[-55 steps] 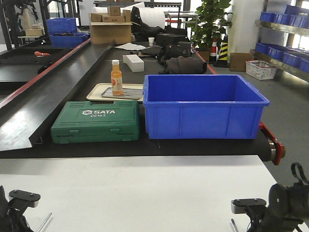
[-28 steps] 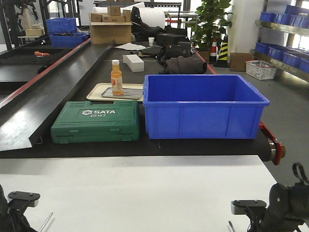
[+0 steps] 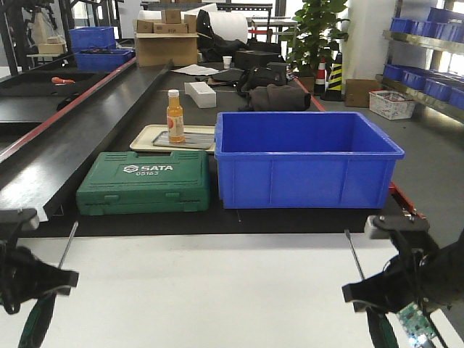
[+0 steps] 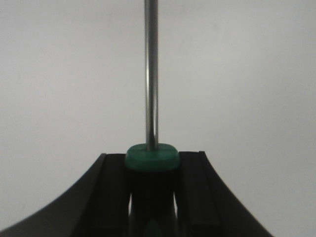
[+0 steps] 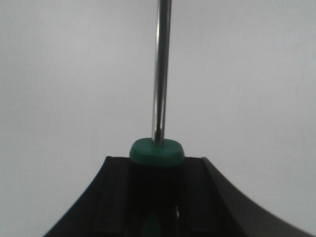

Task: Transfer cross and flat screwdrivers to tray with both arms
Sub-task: 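Lift both held screwdrivers upright off the table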

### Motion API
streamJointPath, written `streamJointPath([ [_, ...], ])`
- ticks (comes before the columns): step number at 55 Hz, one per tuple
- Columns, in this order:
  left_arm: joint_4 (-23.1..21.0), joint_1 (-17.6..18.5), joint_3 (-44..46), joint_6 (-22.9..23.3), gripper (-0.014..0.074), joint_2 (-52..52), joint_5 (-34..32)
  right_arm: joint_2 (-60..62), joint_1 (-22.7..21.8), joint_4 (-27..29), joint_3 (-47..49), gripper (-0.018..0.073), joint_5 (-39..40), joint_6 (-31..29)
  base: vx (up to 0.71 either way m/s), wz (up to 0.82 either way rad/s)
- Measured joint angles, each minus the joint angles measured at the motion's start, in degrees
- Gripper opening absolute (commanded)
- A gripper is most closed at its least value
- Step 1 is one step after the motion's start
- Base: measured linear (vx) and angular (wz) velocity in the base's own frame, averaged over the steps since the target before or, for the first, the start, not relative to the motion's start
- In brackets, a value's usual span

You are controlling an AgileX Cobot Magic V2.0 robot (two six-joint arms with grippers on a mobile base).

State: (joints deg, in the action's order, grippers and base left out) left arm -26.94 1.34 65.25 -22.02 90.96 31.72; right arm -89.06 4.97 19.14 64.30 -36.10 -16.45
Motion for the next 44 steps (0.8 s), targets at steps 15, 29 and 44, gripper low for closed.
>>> streamJointPath([
  [15, -3.06, 3.55, -0.11, -0.82, 0.0, -16.4, -1.77, 7.7, 7.62, 1.73, 10.3, -0.0008, -0.18, -1.36, 0.0, 0.0],
  [29, -3.17, 3.55, -0.18, -0.82, 0.0, -24.58, -2.03, 8.84, 8.25, 1.49, 13.23, -0.0008, -1.21, -0.53, 0.0, 0.0],
  [44, -3.17, 3.55, -0.29, -0.82, 0.0, -24.66, -1.6, 8.84, 8.25, 1.49, 13.23, -0.0008, -1.9, -0.53, 0.0, 0.0],
])
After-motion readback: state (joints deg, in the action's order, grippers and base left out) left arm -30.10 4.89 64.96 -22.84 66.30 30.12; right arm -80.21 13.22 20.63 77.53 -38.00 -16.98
